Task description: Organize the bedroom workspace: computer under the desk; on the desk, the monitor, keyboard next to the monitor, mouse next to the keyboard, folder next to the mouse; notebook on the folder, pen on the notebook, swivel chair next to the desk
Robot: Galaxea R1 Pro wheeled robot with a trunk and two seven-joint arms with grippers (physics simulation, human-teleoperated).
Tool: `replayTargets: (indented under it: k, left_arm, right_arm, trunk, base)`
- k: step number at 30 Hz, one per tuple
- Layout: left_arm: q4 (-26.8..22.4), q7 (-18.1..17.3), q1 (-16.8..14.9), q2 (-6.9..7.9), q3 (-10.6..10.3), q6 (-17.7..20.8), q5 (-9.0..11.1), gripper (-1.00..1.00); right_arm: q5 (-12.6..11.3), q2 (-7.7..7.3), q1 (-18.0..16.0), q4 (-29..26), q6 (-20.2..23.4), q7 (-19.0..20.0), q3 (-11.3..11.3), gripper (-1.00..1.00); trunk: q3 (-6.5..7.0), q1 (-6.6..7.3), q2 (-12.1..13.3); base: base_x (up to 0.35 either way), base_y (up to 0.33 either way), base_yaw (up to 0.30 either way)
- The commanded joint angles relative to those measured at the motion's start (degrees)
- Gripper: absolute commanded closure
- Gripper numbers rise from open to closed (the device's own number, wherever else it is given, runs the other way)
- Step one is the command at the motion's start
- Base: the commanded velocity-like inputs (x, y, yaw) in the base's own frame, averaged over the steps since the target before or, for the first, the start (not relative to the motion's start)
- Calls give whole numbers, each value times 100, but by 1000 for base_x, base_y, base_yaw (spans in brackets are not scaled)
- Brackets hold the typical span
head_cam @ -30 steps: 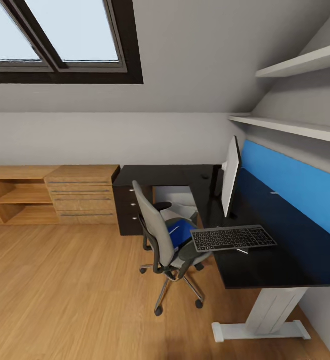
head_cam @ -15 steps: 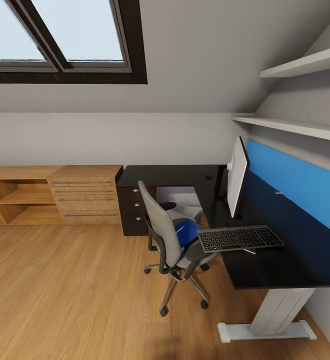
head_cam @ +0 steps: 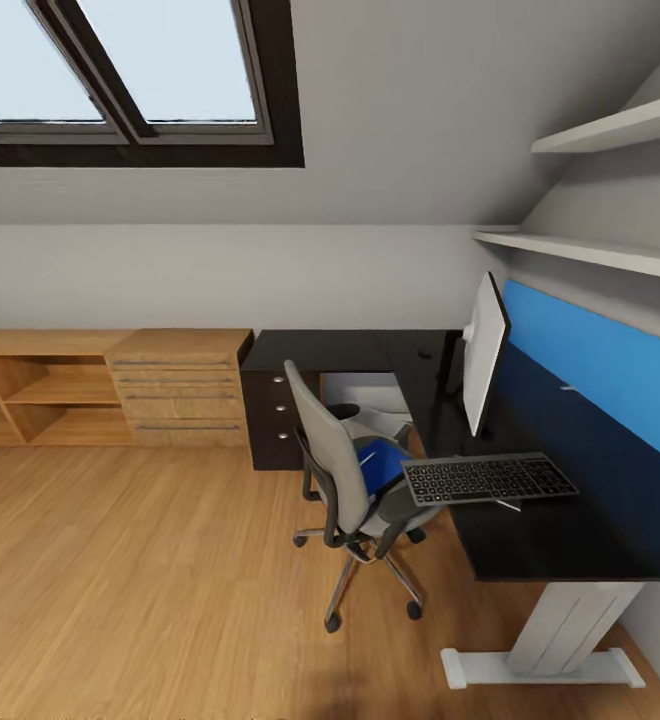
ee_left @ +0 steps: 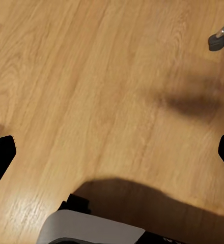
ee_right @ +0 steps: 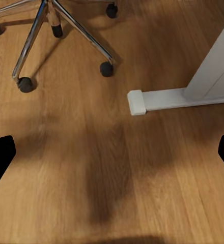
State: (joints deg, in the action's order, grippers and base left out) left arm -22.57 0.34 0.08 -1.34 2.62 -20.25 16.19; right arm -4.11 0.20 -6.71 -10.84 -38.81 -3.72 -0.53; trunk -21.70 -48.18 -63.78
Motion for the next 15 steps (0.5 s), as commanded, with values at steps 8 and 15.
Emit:
replayTargets:
  k: [8,15]
  left_arm:
    - [-31,10,1,-4,19,3,-10,-100]
    - [-33,12,1,1,21,8,-11,-100]
  right_arm:
    - [-37,2,-1,-3,-24,12,-5,-100]
    - [-37,-11,1,-6,-28,14,-8,-100]
  trunk:
    - [-150,-177,-326]
    - [-275,-330,-606]
  base:
    - [0,0,241]
    - [0,0,127]
